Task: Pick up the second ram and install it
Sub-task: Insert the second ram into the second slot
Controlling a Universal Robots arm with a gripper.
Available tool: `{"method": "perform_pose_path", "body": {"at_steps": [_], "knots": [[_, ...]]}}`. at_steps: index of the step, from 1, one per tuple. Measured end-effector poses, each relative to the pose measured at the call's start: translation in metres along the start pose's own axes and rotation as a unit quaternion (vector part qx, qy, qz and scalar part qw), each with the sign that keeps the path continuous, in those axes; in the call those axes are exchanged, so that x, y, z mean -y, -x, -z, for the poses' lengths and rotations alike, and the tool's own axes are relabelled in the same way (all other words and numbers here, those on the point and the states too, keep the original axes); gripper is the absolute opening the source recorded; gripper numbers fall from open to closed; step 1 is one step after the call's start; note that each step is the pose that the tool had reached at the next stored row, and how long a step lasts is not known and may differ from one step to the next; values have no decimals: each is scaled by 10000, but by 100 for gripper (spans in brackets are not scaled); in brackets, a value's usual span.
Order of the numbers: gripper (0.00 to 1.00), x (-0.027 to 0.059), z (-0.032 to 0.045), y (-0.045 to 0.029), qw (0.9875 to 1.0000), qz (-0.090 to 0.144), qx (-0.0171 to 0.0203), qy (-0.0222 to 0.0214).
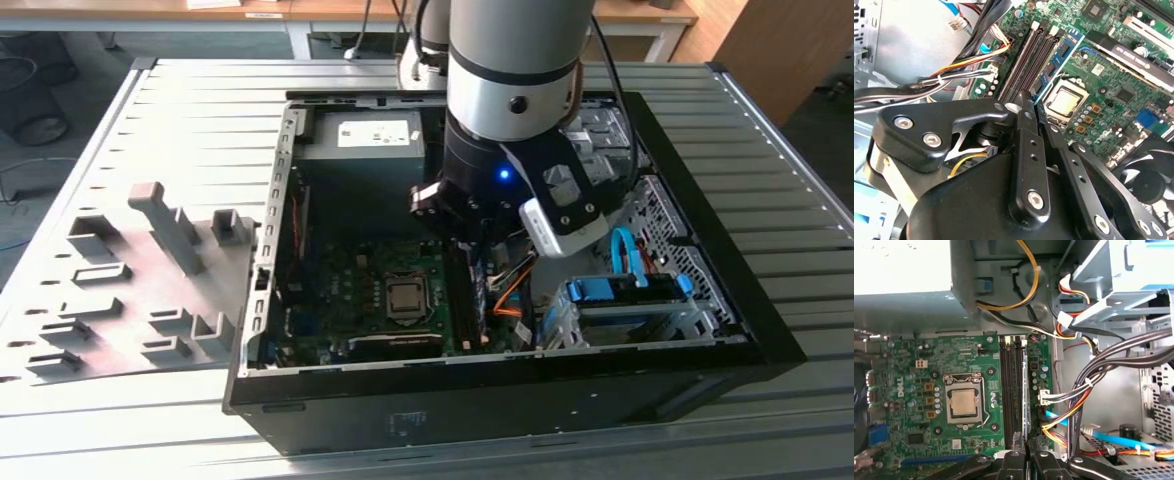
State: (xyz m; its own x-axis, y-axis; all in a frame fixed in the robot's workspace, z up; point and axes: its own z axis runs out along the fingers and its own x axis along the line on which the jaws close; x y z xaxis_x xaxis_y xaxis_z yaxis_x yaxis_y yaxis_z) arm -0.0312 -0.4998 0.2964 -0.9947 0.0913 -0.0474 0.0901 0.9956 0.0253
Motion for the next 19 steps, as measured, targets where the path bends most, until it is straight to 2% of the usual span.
{"method": "perform_pose_path", "body": {"at_steps": [6,12,14,17,18,19], "knots": [[14,0,-2,0,9995,-301,8,-15],[14,0,-5,0,9980,-631,16,-31],[14,0,-6,0,9982,-599,15,-31],[14,0,-10,-1,9994,-334,8,-17],[14,1,-11,-1,9997,-241,5,-8],[14,1,-13,-1,9998,-181,1,21]]}}
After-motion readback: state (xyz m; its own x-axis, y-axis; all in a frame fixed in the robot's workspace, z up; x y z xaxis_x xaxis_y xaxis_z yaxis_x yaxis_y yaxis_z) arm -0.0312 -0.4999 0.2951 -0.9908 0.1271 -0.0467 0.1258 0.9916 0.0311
